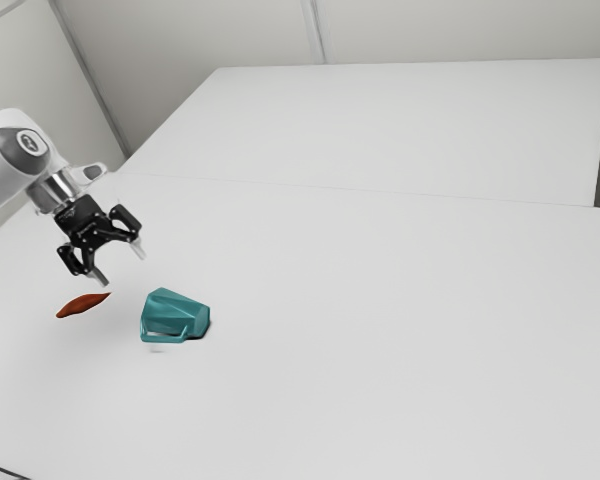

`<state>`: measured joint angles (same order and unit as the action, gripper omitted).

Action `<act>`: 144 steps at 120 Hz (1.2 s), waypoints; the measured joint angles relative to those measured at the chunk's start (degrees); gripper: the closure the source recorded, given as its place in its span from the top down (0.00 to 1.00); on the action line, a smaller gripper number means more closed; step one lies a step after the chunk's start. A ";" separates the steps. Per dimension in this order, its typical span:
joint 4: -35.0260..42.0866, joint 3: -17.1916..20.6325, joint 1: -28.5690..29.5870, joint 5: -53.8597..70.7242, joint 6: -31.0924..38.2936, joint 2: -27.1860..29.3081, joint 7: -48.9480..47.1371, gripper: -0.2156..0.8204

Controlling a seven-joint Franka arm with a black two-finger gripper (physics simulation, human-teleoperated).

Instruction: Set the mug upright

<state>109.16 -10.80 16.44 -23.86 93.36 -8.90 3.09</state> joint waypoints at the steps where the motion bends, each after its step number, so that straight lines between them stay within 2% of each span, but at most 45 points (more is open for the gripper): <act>1: -0.01 -0.03 0.11 -0.19 -0.03 -0.28 -0.01 0.79; 57: -5.78 -0.27 2.89 -8.70 0.00 -12.05 1.47 0.79; 101: -5.46 -0.08 2.83 -15.09 0.12 -16.54 2.24 0.79; 130: -3.61 0.97 2.80 -17.03 -0.18 -17.11 2.47 0.79; 135: -3.73 1.23 2.77 -16.98 -0.28 -17.05 2.45 0.74; 144: -3.96 1.66 2.74 -16.85 -0.44 -16.91 2.51 0.58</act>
<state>105.20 -9.14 19.17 -40.71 92.93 -25.81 5.61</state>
